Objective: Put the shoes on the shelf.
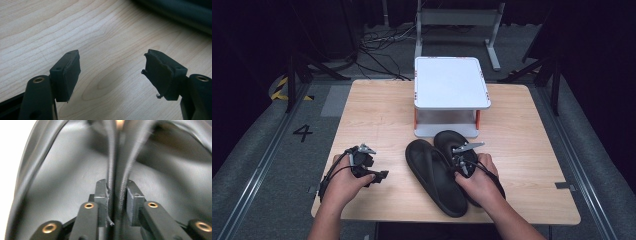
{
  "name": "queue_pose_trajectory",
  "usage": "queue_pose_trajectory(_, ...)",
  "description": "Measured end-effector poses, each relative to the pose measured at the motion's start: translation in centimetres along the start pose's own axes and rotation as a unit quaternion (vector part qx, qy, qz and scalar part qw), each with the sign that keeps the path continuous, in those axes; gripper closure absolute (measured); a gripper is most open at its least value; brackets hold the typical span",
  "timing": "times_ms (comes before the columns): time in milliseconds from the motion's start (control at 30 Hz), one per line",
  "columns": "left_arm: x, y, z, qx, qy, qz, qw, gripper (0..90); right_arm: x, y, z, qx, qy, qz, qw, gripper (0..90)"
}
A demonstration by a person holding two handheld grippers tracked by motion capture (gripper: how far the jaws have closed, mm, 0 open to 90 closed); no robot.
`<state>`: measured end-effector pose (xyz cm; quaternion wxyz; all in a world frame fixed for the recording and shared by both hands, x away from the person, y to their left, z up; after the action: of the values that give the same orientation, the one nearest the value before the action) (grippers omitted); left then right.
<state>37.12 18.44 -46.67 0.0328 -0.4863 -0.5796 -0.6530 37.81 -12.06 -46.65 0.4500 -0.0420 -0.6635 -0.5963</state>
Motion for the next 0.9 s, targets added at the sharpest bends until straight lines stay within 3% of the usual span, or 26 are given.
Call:
queue_pose_trajectory(100, 0.0, 0.1, 0.0, -0.001, -0.002, -0.002, 1.0000, 29.4, 0.2, 0.2, -0.3, 0.006, -0.001, -0.005, 1.0000, 76.2)
queue_pose_trajectory(300, -0.1, 0.2, 0.0, -0.002, -0.002, -0.002, 1.0000, 29.4, 1.0, 1.4, -1.1, -0.009, -0.007, -0.034, 0.9994, 76.3)
queue_pose_trajectory(500, -0.3, 0.3, 0.0, -0.003, -0.006, -0.001, 1.0000, 29.3, 1.7, 3.8, -2.8, -0.044, -0.031, -0.065, 0.9964, 76.2)
queue_pose_trajectory(900, -0.4, 0.6, 0.1, -0.003, -0.009, -0.003, 0.9999, 29.3, 0.3, 6.9, -5.3, -0.075, -0.070, -0.069, 0.9923, 76.2)
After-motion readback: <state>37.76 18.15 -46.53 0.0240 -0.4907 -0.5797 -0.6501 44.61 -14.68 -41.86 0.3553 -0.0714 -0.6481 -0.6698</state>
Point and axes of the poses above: each handheld gripper's, and its own axes: x roughly backward along the jaws, y roughly out of its top, z roughly to its left, the point moved 4 cm from there along -x, roughly forward along the jaws, and after that the axes turned 14 degrees about -z, right-handed, at the moved point
